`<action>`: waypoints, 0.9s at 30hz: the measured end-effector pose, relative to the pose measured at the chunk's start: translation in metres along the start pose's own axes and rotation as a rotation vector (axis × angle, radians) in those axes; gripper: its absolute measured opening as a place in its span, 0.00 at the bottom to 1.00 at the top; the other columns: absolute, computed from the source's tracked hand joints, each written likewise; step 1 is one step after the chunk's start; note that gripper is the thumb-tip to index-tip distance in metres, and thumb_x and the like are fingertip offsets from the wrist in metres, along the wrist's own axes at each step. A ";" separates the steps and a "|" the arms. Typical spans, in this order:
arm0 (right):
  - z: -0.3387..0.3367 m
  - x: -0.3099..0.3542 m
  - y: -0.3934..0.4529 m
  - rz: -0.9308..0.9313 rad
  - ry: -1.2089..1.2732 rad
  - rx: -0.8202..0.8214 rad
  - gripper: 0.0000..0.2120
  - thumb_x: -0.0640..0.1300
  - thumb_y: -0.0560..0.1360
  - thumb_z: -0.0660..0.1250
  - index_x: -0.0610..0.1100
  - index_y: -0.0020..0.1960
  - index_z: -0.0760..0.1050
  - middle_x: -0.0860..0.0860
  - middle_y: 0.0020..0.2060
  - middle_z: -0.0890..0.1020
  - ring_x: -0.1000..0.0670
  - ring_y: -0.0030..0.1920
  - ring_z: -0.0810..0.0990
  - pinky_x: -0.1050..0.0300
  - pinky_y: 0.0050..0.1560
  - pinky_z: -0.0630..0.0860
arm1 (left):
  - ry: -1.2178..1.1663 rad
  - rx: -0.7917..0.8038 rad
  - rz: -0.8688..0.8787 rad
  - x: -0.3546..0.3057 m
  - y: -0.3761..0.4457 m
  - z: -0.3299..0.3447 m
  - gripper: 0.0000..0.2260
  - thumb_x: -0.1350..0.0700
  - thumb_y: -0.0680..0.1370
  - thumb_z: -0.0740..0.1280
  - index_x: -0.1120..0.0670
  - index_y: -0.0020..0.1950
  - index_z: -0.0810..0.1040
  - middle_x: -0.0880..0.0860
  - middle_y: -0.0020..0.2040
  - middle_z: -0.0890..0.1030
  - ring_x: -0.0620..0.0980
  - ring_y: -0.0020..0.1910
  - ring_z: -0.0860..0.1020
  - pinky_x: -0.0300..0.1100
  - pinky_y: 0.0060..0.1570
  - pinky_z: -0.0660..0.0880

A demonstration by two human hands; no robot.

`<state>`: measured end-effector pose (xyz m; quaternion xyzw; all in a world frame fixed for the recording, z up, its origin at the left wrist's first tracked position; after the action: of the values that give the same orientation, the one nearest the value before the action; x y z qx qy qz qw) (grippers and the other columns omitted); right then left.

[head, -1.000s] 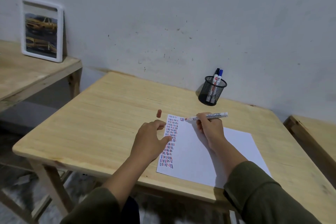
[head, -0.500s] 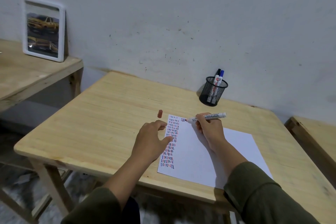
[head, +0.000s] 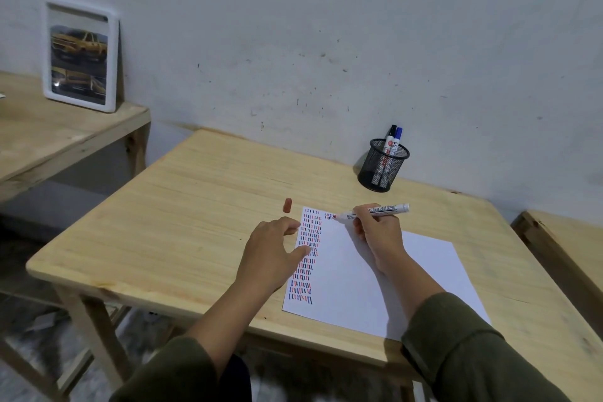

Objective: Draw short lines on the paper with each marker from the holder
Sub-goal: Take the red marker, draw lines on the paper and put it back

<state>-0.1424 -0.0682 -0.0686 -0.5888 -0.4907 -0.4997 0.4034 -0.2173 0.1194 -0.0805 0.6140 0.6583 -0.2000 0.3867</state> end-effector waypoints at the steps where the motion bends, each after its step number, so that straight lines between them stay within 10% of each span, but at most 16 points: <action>1: 0.000 0.001 0.000 0.007 0.020 -0.007 0.07 0.42 0.73 0.66 0.44 0.38 0.79 0.50 0.28 0.78 0.53 0.30 0.74 0.61 0.36 0.71 | 0.000 0.000 0.003 0.000 0.000 0.000 0.21 0.49 0.70 0.72 0.48 0.62 0.75 0.44 0.57 0.80 0.42 0.60 0.72 0.33 0.55 0.65; 21: -0.004 0.038 -0.008 0.028 0.337 0.148 0.06 0.40 0.75 0.67 0.37 0.47 0.77 0.46 0.31 0.77 0.53 0.27 0.74 0.61 0.29 0.70 | -0.004 0.005 -0.112 0.001 0.071 0.003 0.11 0.60 0.77 0.64 0.55 0.57 0.79 0.55 0.55 0.81 0.50 0.53 0.78 0.35 0.51 0.69; 27: -0.011 0.058 -0.012 -0.059 0.336 0.204 0.04 0.37 0.76 0.65 0.41 0.48 0.79 0.46 0.32 0.78 0.51 0.29 0.75 0.60 0.32 0.70 | -0.508 -0.079 -0.285 -0.044 0.075 0.001 0.05 0.56 0.75 0.67 0.50 0.49 0.80 0.48 0.44 0.83 0.47 0.45 0.81 0.42 0.49 0.76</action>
<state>-0.1554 -0.0666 -0.0099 -0.4384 -0.4817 -0.5501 0.5226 -0.1468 0.1023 -0.0321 0.4300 0.6273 -0.3738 0.5310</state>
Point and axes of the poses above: each hand's wrist, its own y-axis towards the middle knuckle, its own z-axis out of the palm, x = y × z, the point moved 1 cm from there along y, towards the middle knuckle
